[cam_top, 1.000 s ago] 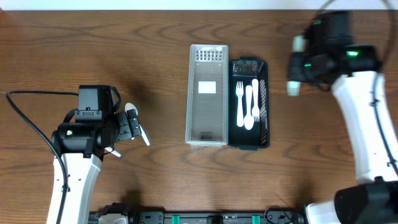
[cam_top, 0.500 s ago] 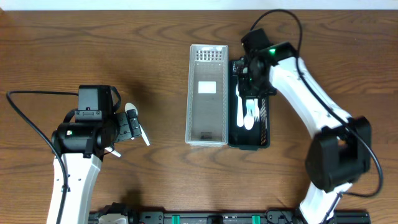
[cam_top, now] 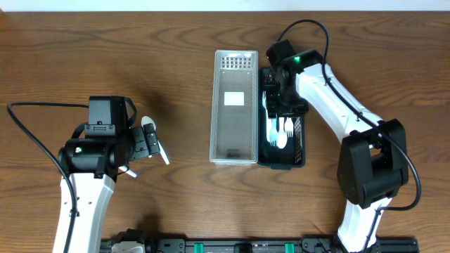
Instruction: Pack container
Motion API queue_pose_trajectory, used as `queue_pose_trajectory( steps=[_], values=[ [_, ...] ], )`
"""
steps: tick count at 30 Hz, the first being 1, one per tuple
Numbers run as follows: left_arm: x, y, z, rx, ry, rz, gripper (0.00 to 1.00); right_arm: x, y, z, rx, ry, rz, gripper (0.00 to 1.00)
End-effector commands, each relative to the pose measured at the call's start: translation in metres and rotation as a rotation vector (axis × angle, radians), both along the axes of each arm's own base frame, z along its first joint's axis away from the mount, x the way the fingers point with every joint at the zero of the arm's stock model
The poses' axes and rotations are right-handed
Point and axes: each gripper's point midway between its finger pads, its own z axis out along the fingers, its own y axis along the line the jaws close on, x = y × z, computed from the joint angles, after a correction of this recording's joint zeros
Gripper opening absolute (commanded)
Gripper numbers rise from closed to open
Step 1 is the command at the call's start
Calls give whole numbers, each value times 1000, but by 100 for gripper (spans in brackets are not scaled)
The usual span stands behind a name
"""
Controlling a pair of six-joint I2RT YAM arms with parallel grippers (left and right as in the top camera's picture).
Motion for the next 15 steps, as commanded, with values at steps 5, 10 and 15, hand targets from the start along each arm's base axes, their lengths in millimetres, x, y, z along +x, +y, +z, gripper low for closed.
queue_pose_trajectory(
  steps=[5, 10, 15],
  values=[
    [0, 1, 16, -13, -62, 38, 98, 43, -19, 138, -10, -370, 81, 52],
    [4, -13, 29, -119, -103, 69, 98, 48, -86, 220, -58, -577, -73, 70],
    [19, -13, 14, -137, -63, 113, 98, 28, -153, 223, -91, -518, -203, 70]
  ],
)
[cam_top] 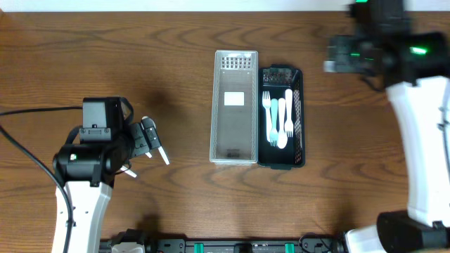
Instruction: Pack container
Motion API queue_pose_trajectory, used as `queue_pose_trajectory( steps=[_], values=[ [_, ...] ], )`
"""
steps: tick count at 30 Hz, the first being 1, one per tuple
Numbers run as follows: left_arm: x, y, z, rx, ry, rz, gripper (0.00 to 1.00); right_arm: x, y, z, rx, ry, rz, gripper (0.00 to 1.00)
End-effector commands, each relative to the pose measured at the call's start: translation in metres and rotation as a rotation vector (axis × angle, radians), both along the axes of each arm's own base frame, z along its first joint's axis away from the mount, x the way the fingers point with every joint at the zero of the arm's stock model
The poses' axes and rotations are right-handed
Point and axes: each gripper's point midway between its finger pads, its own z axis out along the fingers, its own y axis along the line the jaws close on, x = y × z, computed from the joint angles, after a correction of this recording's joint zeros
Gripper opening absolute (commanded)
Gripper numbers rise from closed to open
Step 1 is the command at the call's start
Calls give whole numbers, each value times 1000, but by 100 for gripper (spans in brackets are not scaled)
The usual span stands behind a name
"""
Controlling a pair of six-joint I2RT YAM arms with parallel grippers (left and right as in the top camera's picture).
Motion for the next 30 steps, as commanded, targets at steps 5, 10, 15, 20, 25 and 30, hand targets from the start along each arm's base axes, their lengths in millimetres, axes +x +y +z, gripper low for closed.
queue_pose_trajectory(
  steps=[5, 10, 15, 20, 25, 30],
  values=[
    [34, -4, -45, -43, 135, 40, 98, -10, -60, -43, 53, 153, -113, 71],
    [57, -5, -89, -42, 216, 35, 98, -12, -72, -71, 59, 201, -145, 71],
    [76, -6, -120, -40, 240, 23, 98, -14, -71, -94, 64, 240, -144, 71],
    [81, -6, -152, -38, 297, 23, 98, -16, -70, -111, 65, 266, -144, 71],
    [76, -6, -180, -36, 368, 24, 98, -17, -70, -115, 66, 275, -144, 71],
    [73, -6, -189, -35, 396, 24, 98, -17, -70, -115, 66, 273, -144, 71]
  ],
)
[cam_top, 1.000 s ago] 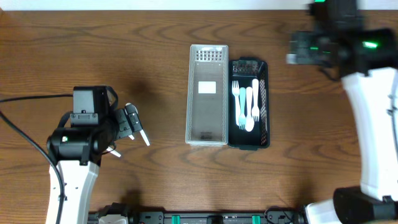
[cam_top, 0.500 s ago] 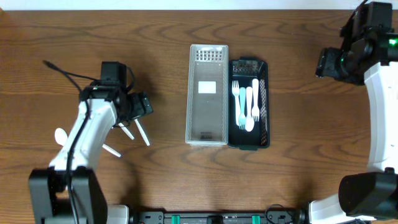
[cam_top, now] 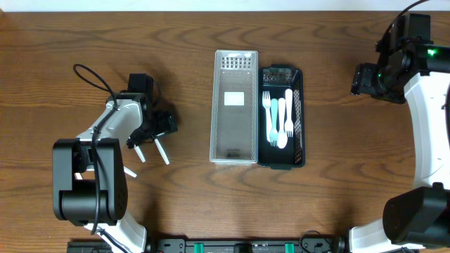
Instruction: Pack container
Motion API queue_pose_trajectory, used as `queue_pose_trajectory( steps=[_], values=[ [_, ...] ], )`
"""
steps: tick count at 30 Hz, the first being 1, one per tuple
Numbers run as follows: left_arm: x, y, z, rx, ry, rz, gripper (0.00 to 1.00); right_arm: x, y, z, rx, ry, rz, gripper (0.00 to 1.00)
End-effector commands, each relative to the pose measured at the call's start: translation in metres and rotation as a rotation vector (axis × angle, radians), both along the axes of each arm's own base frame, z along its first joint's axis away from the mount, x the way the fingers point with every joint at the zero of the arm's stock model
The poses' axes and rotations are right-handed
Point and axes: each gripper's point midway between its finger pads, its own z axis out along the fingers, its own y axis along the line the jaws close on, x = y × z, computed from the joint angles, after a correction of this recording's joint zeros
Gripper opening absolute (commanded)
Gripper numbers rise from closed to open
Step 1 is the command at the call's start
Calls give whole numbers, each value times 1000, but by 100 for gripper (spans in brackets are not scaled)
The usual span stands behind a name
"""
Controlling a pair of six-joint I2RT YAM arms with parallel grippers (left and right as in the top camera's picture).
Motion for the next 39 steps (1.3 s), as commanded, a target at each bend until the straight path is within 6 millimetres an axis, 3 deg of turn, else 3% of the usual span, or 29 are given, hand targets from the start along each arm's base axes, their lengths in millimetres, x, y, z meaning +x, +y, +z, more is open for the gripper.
queue_pose_trajectory(
  steps=[1, 11, 16, 23, 39],
  values=[
    [1, 0, -4, -6, 14, -3, 98, 0, 0, 0, 0, -4, 10, 71],
    [-10, 0, -5, -6, 60, -2, 98, 0, 0, 1, 0, -5, 10, 71],
    [-14, 0, -5, -6, 74, -2, 75, 0, 0, 1, 0, -5, 9, 70],
    [-14, 0, -5, -5, 75, -2, 36, 0, 0, 0, 0, -3, 9, 71],
    [-10, 0, -4, -6, 60, -2, 6, -1, 0, -2, 0, 2, 9, 71]
  ],
)
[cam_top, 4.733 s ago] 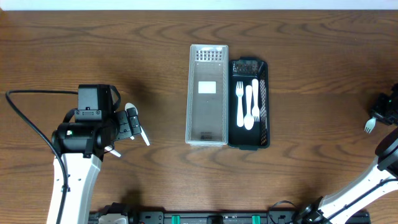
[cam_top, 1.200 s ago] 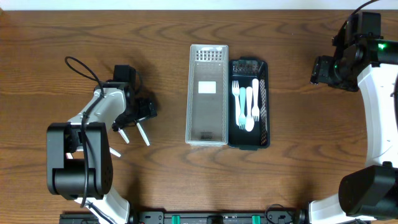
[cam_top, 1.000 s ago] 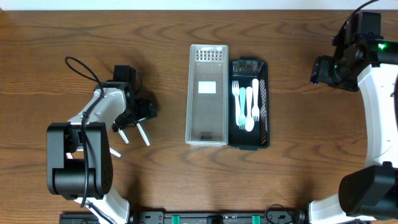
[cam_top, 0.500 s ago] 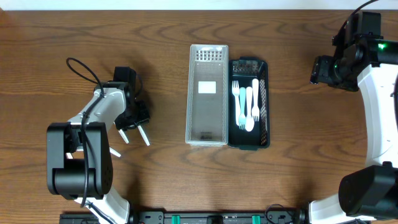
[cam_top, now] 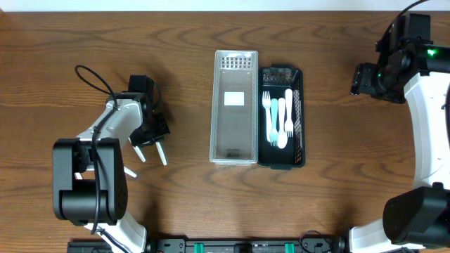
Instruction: Pack container
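Note:
A black container (cam_top: 298,140) stands right of centre and holds several plastic utensils (cam_top: 280,121), white and pale blue, lying lengthwise. Beside it on the left sits a clear rectangular tray (cam_top: 218,105) with only a white label inside. At the left, white utensil handles (cam_top: 162,153) stick out on the table from under my left gripper (cam_top: 156,131), which hovers over their heads. Whether its fingers grip anything is hidden. My right gripper (cam_top: 362,79) hangs far right, away from both containers, its fingers too dark to read.
Another white utensil piece (cam_top: 130,171) lies by the left arm's base. A black cable (cam_top: 95,77) loops over the table near the left arm. A rail runs along the front edge (cam_top: 246,246).
My left gripper has shifted slightly toward the near side over the loose utensils. The right arm, the tray and the black container have not moved.
First my right gripper was down in the black container over the utensils, and the left was by a white spoon. Then the right arm was away at the far right, utensils lying in the container. Later the left arm had turned, its gripper over the loose utensils, where it remains.

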Motion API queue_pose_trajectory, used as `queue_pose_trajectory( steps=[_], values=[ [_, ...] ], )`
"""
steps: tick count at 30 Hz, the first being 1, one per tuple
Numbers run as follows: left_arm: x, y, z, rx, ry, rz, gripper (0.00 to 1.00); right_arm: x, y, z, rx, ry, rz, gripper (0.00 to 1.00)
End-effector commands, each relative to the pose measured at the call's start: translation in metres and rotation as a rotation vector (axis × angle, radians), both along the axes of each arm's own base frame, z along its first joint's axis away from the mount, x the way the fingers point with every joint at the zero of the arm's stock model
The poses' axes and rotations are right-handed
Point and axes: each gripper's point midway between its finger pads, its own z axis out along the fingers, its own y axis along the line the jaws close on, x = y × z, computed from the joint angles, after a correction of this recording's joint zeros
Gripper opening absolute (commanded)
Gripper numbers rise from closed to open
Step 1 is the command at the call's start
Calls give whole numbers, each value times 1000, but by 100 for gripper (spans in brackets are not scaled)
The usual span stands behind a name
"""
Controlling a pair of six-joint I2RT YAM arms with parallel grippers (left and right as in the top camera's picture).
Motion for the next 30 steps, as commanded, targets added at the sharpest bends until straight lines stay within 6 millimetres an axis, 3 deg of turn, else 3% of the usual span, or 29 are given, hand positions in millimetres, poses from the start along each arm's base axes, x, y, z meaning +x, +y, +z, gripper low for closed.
queue_pose_trajectory(
  steps=[1, 6, 10, 13, 16, 18, 20, 23, 25, 30],
  values=[
    [3, 3, -2, 9, 2, -3, 6, -2, 0, -1, 1, 5, 9, 71],
    [6, 1, 20, 9, -33, -10, 6, -2, 0, -1, 1, 5, 9, 71],
    [13, -15, 68, 6, -122, -72, 6, -2, 0, -1, 1, 5, 9, 71],
    [17, -42, 117, -7, -227, -149, 6, -2, 0, -1, 1, 5, 9, 71],
    [18, -81, 164, -36, -359, -258, 6, -2, 0, -1, 1, 5, 9, 71],
    [17, -113, 188, -66, -438, -342, 6, -2, 0, -1, 1, 5, 9, 71],
    [15, -144, 200, -97, -496, -419, 6, -2, 0, -1, 1, 4, 9, 71],
    [10, -182, 199, -131, -526, -510, 6, -2, 0, -1, 1, 4, 9, 71],
    [10, -204, 188, -143, -518, -560, 6, -2, 0, -1, 1, 4, 9, 71],
    [15, -234, 136, -128, -425, -617, 6, -2, 0, -1, 1, 6, 9, 71]
  ],
)
